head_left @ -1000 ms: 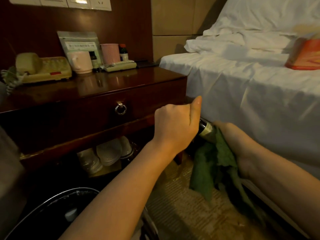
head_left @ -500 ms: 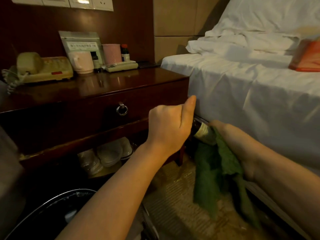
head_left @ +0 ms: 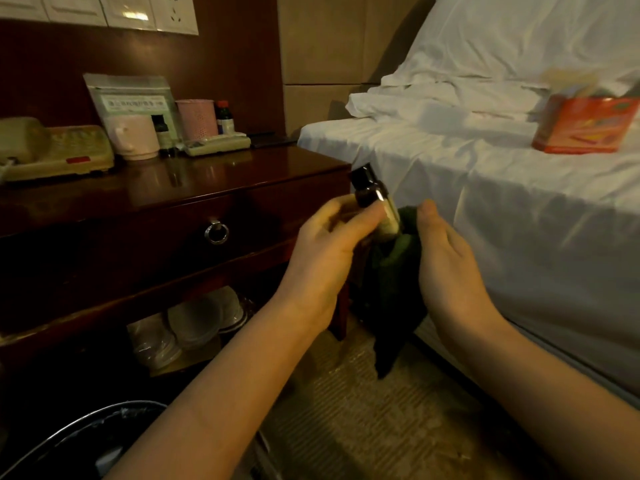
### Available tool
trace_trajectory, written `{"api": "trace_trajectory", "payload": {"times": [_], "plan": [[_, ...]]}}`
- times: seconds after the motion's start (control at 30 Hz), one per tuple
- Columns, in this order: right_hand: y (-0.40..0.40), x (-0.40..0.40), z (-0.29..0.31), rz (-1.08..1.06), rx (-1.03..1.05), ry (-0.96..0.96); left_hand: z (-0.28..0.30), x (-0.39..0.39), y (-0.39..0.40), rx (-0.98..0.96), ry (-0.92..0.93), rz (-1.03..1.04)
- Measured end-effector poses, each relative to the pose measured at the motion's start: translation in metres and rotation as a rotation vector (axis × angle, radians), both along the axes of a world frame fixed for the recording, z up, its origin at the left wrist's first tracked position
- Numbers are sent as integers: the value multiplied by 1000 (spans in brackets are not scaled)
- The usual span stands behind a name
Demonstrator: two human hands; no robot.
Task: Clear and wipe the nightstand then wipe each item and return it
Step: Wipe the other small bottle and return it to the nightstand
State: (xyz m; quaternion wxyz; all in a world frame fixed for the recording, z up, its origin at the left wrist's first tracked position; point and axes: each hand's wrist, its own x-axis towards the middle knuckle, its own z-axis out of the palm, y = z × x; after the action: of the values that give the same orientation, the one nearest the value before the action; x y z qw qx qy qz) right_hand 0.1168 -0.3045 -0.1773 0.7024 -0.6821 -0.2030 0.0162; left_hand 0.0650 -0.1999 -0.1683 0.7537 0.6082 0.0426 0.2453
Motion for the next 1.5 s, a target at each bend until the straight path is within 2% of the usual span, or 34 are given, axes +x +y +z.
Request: {"api": "trace_trajectory", "payload": {"times": [0.13, 0.27, 0.33, 0.43, 0.47, 0.53, 0.57, 0.6, 0.63, 0.7, 0.73, 0.77, 0.8, 0.87, 0.9, 0.93, 1.0, 1.07, 1.13, 1.17, 1.23, 1.27, 1.33, 1.37, 1.4, 1.47, 1.5], "plan": [[-2, 5, 2, 23, 200, 358, 10, -5, -2, -86, 9, -61], [-7, -1, 9, 97, 467, 431, 9, -7, -3, -59, 197, -93], [-9, -5, 9, 175, 524, 404, 8, -3, -4, -9, 331, -53], [-9, -7, 9, 213, 432, 280, 6, 0, -8, 129, 524, -2], [-9, -4, 6, 171, 324, 160, 5, 0, -10, 219, 544, 28], [-8, 0, 0, 32, 11, -174, 1, 0, -10, 493, 443, 182], [-7, 4, -5, -13, -135, -272, -2, -1, -8, 663, 346, 279], [-5, 5, -9, -14, -210, -283, -4, -4, -6, 819, 271, 343], [-4, 7, -12, 11, -221, -215, -5, -7, -5, 938, 216, 375], [-3, 8, -12, 87, -166, 27, -5, -10, -7, 1033, 172, 376], [-2, 8, -11, 109, -152, 120, -5, -9, -9, 1007, 202, 362], [-2, 8, -9, 107, -167, 143, -4, -6, -11, 900, 280, 343], [-3, 7, -9, 71, -208, 69, -3, -3, -11, 724, 386, 298], [-2, 1, -6, -80, -290, -277, -4, -1, -7, 287, 593, 78], [-2, -2, -4, -134, -297, -450, -2, -3, -5, 112, 668, -101], [-2, -5, -2, -150, -274, -571, -2, -5, -2, -21, 686, -254], [0, -5, -1, -139, -249, -664, -2, -7, 2, -110, 658, -318], [4, -1, -3, -128, -270, -573, -1, -4, 1, 61, 602, -81], [7, 0, -6, -66, -284, -267, -3, -3, 3, 475, 406, 223], [8, 1, -8, -10, -281, -66, -8, -3, 6, 724, 291, 291], [7, 5, -12, 120, -276, 276, -13, -5, 12, 1117, 54, 319], [5, 5, -13, 173, -277, 370, -13, -6, 16, 1267, -43, 320], [3, 6, -12, 183, -286, 357, -13, -4, 18, 1389, -145, 347], [2, 7, -11, 119, -302, 231, -12, -3, 17, 1296, -123, 335], [3, 4, -9, 22, -315, 32, -10, -3, 14, 1103, -49, 311], [4, -1, -4, -140, -335, -438, -8, -1, 8, 605, 175, 229], [4, -1, -1, -145, -339, -595, -10, 0, 8, 393, 268, 176]]}}
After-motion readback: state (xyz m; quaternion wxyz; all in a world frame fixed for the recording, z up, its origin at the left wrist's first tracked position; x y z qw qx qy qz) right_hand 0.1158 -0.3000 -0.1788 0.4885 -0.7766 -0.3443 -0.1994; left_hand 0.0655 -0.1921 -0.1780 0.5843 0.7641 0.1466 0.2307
